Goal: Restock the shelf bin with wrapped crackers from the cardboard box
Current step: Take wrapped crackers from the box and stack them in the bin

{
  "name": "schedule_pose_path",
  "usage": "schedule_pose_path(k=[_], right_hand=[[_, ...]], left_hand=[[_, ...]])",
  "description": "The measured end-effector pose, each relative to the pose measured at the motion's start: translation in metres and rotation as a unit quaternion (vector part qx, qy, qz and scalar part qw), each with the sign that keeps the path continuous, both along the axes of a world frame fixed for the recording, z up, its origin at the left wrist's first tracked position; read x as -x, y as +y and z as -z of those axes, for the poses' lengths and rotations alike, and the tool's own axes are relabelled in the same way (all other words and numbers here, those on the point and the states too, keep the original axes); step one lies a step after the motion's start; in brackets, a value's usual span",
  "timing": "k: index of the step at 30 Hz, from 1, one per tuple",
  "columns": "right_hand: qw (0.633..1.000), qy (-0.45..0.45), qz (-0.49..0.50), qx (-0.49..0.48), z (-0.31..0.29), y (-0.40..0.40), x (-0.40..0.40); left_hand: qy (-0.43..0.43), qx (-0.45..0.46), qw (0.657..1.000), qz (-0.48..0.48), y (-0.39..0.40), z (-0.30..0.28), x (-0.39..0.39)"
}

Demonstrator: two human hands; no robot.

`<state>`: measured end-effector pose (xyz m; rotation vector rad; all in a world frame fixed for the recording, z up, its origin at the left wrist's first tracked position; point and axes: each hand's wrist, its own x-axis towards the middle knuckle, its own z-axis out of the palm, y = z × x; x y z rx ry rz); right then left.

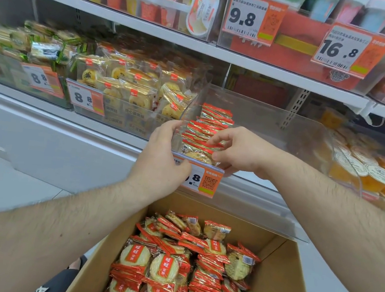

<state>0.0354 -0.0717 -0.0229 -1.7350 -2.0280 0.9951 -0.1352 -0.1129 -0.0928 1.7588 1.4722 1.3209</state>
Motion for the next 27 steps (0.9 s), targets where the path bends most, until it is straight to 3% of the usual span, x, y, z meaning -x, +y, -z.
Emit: schedule_pose_path(k=[9,24,27], right_hand=[[1.000,0.014,0.020,0.020,0.003,0.003,-0.005],[0.998,-0.061,-0.007,-0.026,0.011,-0.002,0.006],[1.000,-0.001,0.017,-0.007,0.013,-0.004,0.001]], left_hand=[[-0.001,0.009,1.000,-0.001,0.000,-0.008,0.001],[0.083,0.013,0.996,0.005,-0.008,-0.009,0.000],[0.092,0.005,0.996,0.008,-0.008,-0.009,-0.001]])
